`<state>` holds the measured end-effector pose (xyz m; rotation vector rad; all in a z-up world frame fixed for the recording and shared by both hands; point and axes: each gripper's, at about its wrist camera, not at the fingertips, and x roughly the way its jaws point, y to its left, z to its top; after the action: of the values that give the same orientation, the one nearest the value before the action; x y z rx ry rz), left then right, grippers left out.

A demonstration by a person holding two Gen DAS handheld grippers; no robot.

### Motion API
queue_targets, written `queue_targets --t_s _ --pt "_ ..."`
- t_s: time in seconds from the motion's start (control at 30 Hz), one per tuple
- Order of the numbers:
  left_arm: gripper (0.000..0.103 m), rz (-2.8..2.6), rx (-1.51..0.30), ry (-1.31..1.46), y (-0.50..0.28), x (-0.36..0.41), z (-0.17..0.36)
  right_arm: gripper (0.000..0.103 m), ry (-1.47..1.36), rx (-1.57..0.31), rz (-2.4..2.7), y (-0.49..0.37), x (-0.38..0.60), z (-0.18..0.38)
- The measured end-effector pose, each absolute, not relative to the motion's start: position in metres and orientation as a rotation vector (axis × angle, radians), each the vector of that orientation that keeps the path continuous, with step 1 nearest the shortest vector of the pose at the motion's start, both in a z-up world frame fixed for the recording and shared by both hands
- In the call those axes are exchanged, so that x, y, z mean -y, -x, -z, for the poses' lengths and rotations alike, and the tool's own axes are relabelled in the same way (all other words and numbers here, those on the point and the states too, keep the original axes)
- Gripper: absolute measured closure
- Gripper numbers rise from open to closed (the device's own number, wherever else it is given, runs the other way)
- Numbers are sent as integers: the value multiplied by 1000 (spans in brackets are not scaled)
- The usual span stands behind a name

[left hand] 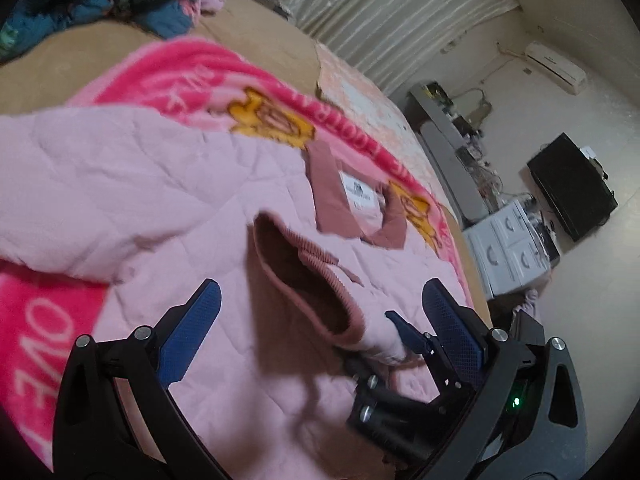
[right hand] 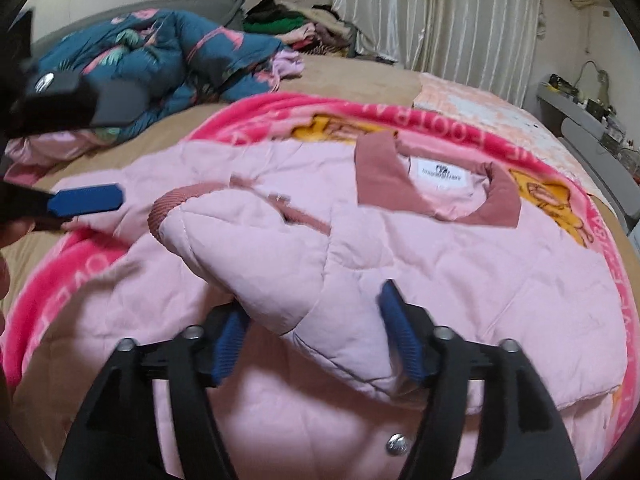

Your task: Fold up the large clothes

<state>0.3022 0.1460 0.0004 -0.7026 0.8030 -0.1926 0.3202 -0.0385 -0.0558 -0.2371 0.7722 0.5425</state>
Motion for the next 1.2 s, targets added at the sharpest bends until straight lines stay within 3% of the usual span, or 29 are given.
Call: queue_targets --t_s 0.07,0.33,0.63,0.67,0.87,0.97,1.2 --pt "9 208 -834 732 -306 -141 11 7 181 -782 -571 -310 48 54" --pt "9 221 -999 753 -321 -110 63 6 95 -805 -537 -280 101 49" --pt "10 151 -968 600 -329 -86 66 6 -59 -792 -348 -277 186 43" --pt "14 140 -968 572 -330 -83 66 6 -67 -790 -336 -276 191 43" --pt "80 133 -878 379 -323 -68 50 6 -114 -763 -269 -282 220 39" --pt "88 142 -829 336 -321 -66 38 6 -131 -759 -251 -283 230 39" --pt "90 184 -729 368 -315 -80 -5 6 -176 -730 -242 -296 249 20"
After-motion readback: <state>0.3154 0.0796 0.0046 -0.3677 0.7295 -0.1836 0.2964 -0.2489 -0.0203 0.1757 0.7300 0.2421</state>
